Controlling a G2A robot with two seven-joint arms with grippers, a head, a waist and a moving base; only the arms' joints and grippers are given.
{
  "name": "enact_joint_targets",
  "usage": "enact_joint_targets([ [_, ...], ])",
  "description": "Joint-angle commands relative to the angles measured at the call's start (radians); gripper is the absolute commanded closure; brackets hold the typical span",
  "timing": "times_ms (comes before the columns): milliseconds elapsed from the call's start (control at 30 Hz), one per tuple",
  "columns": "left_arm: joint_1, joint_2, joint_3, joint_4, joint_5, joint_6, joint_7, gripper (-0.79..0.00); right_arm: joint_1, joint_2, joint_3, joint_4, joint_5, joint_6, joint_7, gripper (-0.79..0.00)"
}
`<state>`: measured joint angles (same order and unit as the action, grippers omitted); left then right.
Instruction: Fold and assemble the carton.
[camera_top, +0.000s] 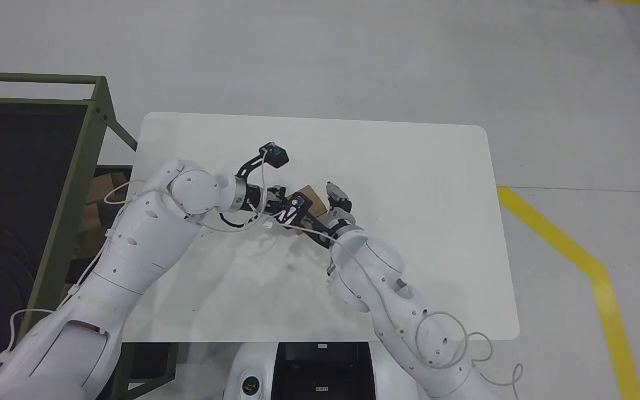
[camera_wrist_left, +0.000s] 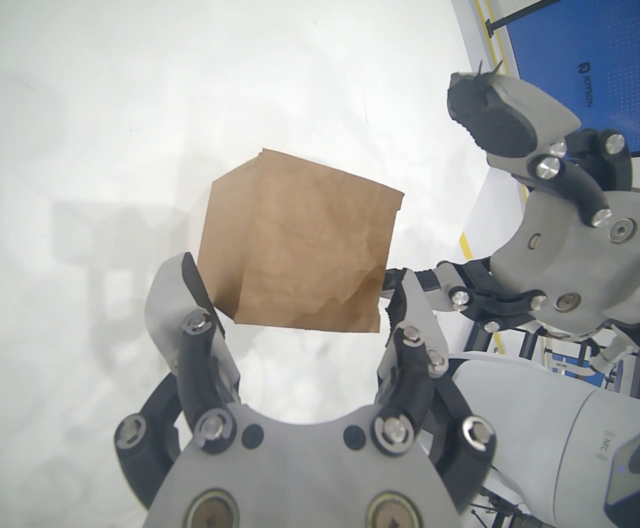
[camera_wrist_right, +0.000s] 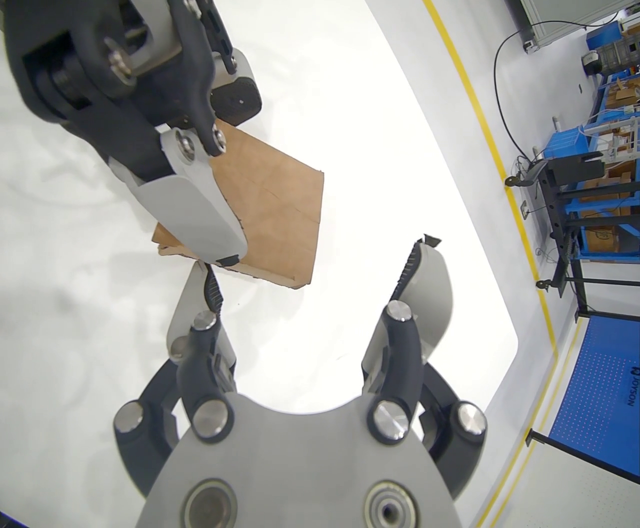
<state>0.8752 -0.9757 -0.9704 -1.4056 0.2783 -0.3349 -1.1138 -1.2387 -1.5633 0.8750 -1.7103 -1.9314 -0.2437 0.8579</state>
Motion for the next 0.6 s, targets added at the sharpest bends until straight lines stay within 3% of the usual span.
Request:
enact_joint_targets([
  [0,0.000,0.000,0.000,0.003,-0.002,-0.003,-0.001,-0.650,0.001,-0.001,0.001,0.003,0.003,0.000,-0.001,-0.606],
  [567,-0.001,0.000,0.003,0.017,-0.003,-0.017,0.004,-0.677,0.008,-0.008,-0.001,0.017,0.007,0.008,0.005,-0.594],
])
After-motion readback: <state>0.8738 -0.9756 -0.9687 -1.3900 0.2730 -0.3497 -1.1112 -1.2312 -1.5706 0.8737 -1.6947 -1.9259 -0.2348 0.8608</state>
